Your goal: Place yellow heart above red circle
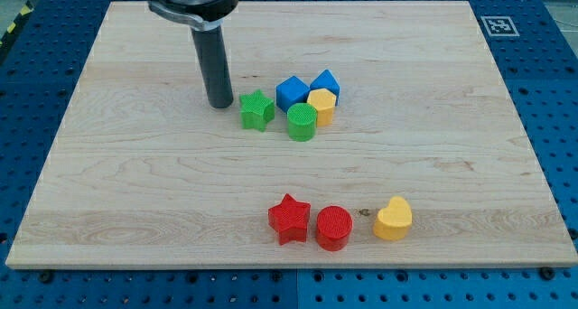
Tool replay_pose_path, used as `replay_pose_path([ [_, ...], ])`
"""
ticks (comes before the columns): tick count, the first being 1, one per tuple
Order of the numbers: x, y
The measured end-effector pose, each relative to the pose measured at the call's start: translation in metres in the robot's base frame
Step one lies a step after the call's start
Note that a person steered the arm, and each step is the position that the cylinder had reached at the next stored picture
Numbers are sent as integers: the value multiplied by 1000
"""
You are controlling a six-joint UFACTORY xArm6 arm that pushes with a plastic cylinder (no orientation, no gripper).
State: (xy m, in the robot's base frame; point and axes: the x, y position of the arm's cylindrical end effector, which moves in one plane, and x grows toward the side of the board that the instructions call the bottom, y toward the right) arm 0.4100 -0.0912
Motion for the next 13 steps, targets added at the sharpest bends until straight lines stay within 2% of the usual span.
replay_pose_path([
  [3, 45, 25],
  [4, 75, 24],
  [6, 79, 30],
  [7, 100, 57],
  [11, 113, 206],
  [13, 159, 281],
])
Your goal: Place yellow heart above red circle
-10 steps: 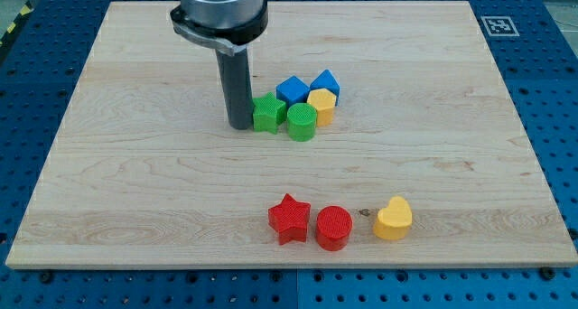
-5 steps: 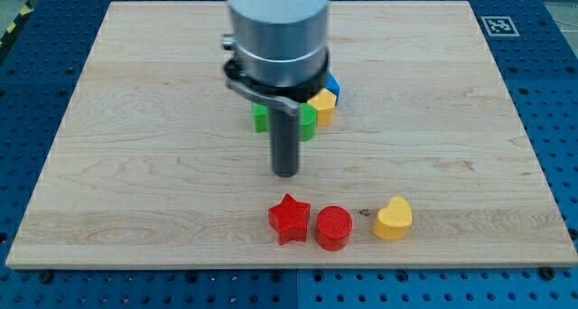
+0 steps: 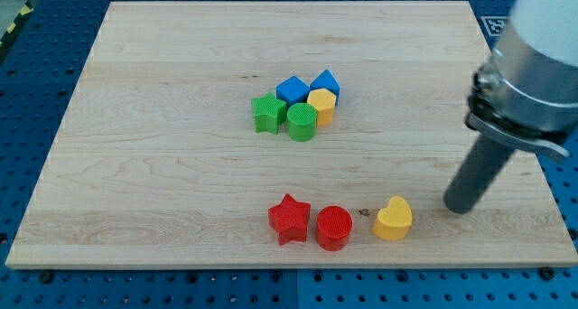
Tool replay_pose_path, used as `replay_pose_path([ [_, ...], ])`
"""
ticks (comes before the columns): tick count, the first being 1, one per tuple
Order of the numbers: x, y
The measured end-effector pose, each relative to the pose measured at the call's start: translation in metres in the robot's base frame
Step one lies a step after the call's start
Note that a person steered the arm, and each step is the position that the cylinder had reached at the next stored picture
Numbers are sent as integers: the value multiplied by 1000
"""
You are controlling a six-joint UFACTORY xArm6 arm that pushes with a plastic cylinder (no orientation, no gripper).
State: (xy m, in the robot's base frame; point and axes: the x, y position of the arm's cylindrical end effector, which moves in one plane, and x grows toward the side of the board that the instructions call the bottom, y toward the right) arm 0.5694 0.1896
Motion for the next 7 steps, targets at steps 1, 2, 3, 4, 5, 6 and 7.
replay_pose_path([
  [1, 5, 2],
  [2, 20, 2],
  [3, 47, 2],
  [4, 49, -16],
  [5, 29, -51],
  [6, 14, -57],
  [7, 14, -58],
])
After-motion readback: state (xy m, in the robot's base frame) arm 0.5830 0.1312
